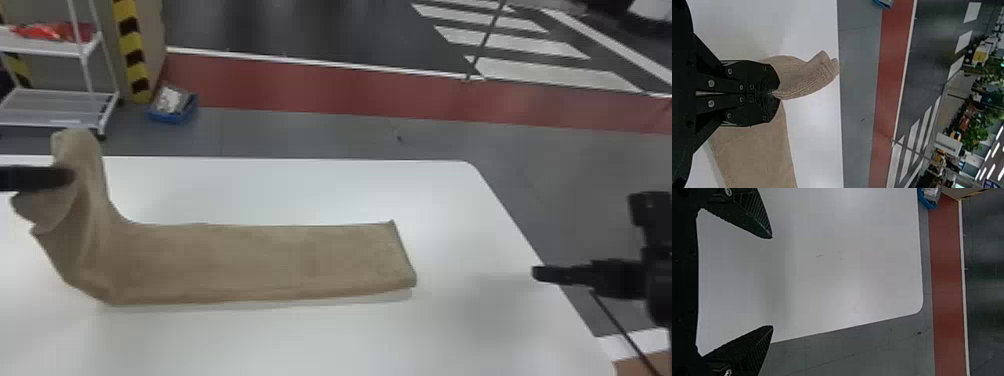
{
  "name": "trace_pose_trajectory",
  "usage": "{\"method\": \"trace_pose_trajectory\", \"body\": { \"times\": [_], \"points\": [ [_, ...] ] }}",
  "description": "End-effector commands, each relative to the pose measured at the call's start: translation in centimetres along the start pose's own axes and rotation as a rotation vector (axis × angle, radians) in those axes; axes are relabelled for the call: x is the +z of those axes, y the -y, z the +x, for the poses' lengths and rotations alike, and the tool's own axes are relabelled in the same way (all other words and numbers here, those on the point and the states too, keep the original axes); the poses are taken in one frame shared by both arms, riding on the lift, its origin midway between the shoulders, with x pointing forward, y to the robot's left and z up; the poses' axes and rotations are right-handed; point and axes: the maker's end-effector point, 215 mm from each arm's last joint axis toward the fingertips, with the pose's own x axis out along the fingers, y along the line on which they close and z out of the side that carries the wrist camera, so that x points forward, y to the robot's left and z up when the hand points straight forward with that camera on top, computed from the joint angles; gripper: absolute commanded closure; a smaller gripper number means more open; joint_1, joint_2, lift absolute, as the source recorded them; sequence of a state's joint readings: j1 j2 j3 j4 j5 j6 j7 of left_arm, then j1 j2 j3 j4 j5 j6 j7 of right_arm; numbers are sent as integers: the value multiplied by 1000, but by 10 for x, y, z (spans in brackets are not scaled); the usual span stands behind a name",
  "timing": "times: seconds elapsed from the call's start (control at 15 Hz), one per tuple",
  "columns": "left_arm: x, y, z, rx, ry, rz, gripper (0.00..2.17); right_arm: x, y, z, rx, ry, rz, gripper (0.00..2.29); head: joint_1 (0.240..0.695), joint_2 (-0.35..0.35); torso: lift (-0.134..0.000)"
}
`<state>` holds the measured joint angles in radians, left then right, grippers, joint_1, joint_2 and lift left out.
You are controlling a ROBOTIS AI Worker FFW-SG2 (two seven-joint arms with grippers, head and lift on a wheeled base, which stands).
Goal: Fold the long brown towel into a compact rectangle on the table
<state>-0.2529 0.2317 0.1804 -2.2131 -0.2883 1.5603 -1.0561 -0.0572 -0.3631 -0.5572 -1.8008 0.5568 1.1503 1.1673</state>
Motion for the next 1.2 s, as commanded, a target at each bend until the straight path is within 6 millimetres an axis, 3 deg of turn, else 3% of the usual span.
{"method": "trace_pose_trajectory", "body": {
  "times": [0.0,0.07,0.27,0.53,0.87,1.13],
  "points": [
    [34,79,28,-94,37,101,2142,-5,0,1,1,-6,8,60,695,-290,-125],
    [40,110,42,-117,35,134,2142,-7,0,1,1,-7,11,60,695,-350,-125],
    [33,181,70,-194,16,176,2142,-5,5,-4,3,12,13,60,695,-350,-125],
    [5,197,93,-170,-68,233,2142,-1,9,-12,4,26,14,60,695,-350,-125],
    [-37,198,118,-140,-176,253,2142,-9,27,-27,-17,30,25,60,695,-350,-125],
    [-50,195,129,-106,-213,269,2142,-13,31,-30,-19,26,25,60,695,-350,-125]
  ]
}}
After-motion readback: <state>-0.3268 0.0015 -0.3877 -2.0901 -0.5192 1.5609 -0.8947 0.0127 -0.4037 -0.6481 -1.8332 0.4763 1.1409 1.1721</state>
